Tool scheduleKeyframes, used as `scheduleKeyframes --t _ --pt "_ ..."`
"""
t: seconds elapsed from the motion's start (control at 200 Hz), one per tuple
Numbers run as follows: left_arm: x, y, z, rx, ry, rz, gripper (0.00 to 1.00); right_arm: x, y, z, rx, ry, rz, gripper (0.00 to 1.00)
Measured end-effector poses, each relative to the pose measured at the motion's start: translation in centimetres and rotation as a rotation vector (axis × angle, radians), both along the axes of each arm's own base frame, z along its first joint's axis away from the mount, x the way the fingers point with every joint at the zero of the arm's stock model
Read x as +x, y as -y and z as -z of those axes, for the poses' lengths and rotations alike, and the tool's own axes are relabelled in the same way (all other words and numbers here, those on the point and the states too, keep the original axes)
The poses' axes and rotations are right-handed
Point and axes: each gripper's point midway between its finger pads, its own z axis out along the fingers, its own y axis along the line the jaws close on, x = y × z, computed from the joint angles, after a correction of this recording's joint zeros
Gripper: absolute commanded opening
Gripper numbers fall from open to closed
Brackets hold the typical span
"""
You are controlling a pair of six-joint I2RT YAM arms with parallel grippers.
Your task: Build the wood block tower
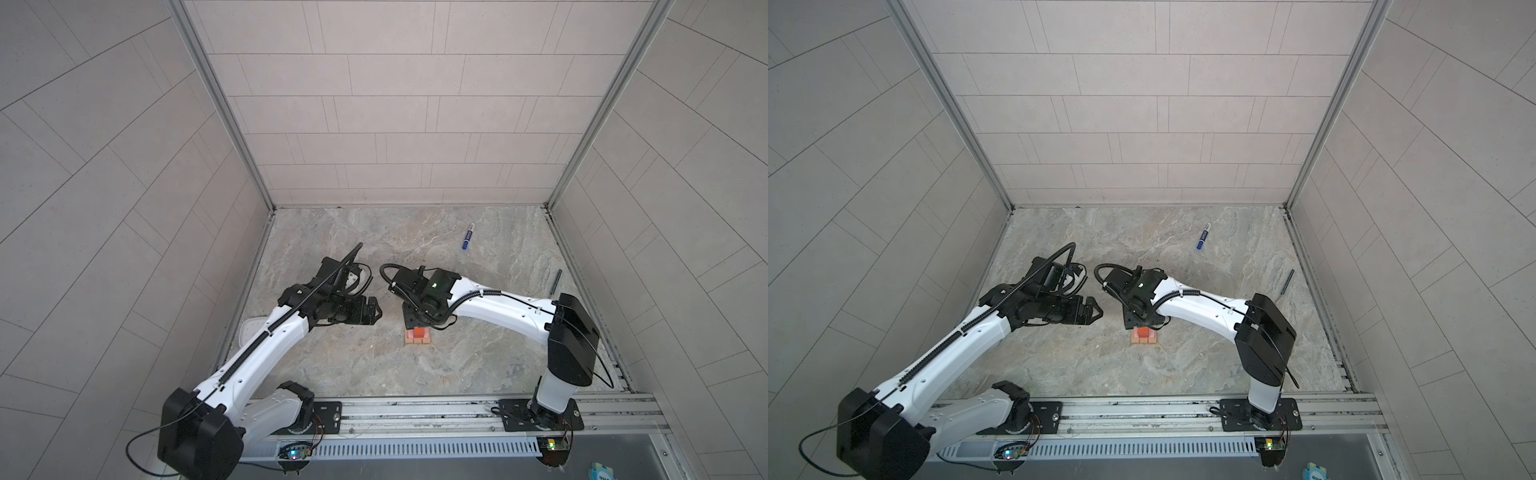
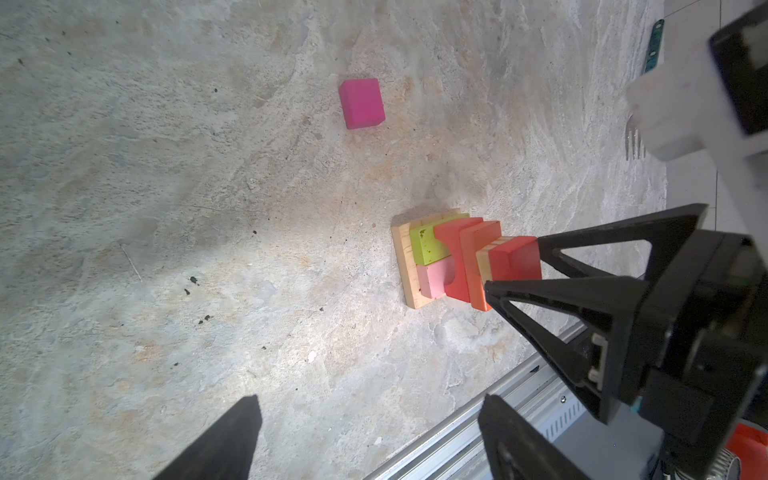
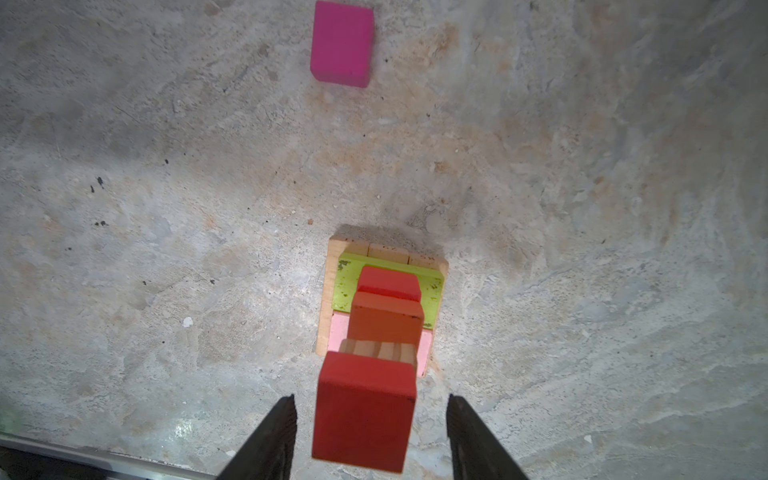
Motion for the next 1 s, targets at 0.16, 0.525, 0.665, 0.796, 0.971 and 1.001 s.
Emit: scheduleKeyframes --t 0.16,0.525,0.665,0.796,0.971,1.001 --pt "0.0 0.0 0.0 0.0 -0.001 0.0 0.89 0.2 0.3 0.4 -0.014 -0.009 0.008 0.59" --pt "-0.1 0.1 -0.3 -0.011 0.007 0.003 0.89 0.9 0.1 0.9 -0.011 -0.028 0.032 0.57" --pt "-0.1 0.3 -0.6 -0.026 0.019 0.009 0.89 1.0 -0.1 1.2 -0.013 -0.034 0.043 0.56" --pt "-0.1 0.4 -0.7 -0.034 0.02 0.013 0.89 1.0 0.0 1.2 -0.01 -0.035 0.057 0.55" --pt "-0.3 0.4 -0.8 -0.039 0.025 0.014 0.89 1.0 0.0 1.2 -0.008 -0.037 0.073 0.52" --pt "-0.3 0.4 -0.8 -0.041 0.026 0.014 0.89 1.0 0.0 1.2 -0.008 -0.037 0.076 0.52"
